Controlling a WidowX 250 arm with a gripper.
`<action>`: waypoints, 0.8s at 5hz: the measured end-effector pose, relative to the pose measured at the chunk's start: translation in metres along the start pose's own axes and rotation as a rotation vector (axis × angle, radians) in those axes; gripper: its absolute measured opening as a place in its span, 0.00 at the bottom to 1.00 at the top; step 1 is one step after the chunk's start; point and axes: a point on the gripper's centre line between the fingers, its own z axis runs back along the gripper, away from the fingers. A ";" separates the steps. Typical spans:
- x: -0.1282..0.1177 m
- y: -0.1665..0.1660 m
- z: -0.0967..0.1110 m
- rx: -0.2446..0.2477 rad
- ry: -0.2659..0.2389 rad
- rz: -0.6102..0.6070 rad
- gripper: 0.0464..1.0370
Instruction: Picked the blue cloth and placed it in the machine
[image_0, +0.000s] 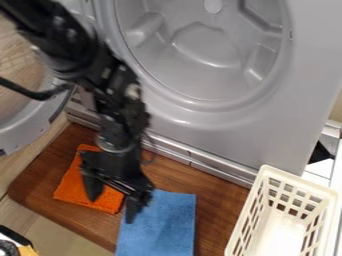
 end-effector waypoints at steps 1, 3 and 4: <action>0.015 -0.021 -0.002 0.000 -0.130 -0.080 0.96; 0.027 -0.044 -0.033 0.026 -0.243 -0.134 0.96; 0.028 -0.051 -0.052 -0.003 -0.218 -0.148 0.96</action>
